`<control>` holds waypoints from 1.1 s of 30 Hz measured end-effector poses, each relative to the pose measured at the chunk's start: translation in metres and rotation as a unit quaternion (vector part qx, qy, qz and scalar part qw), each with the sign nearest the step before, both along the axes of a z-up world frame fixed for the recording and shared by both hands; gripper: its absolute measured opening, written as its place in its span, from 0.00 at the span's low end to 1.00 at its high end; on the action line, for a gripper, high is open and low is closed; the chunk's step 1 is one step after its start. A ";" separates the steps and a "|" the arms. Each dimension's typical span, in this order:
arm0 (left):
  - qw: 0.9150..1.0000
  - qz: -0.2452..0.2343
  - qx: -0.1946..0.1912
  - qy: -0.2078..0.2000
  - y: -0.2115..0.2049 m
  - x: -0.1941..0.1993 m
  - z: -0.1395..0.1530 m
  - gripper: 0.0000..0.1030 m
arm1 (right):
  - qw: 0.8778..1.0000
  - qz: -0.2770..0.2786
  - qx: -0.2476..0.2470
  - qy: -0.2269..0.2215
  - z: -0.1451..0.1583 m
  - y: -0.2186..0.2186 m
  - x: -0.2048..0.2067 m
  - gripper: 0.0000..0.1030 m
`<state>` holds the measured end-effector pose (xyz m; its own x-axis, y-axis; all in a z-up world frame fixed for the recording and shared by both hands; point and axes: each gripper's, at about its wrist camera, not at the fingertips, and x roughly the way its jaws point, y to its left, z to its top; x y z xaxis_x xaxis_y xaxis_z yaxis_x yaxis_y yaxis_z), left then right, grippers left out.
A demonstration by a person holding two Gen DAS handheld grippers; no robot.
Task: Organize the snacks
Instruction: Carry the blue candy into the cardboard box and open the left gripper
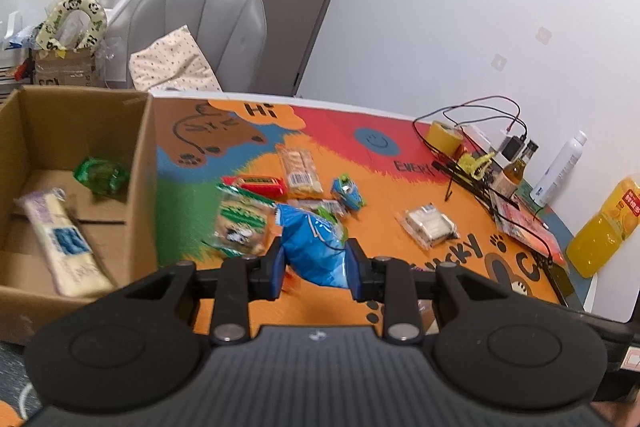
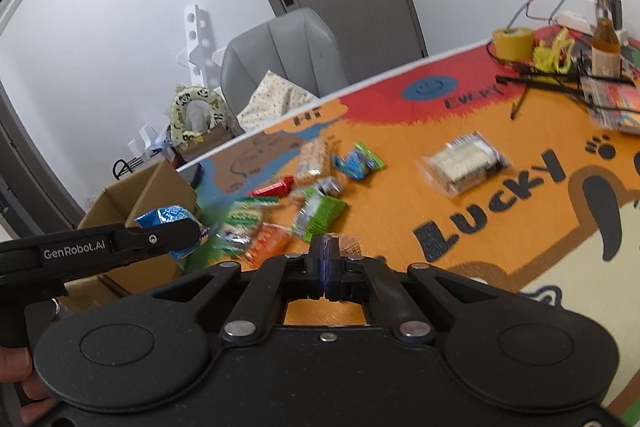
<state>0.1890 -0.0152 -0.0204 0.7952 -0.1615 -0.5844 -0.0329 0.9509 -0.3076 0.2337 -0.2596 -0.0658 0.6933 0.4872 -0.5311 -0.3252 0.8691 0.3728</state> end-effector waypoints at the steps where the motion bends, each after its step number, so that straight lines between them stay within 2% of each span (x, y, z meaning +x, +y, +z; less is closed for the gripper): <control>1: 1.000 0.001 0.001 -0.001 0.003 -0.001 0.002 0.29 | 1.000 0.001 0.000 -0.004 0.002 0.002 0.000 0.00; 19: 0.998 0.055 0.008 -0.027 0.073 -0.024 0.034 0.29 | 0.997 0.055 0.003 -0.049 0.044 0.069 0.002 0.00; 33: 0.995 0.101 0.001 -0.010 0.125 -0.038 0.024 0.29 | 0.993 0.102 -0.006 -0.065 0.062 0.131 -0.006 0.00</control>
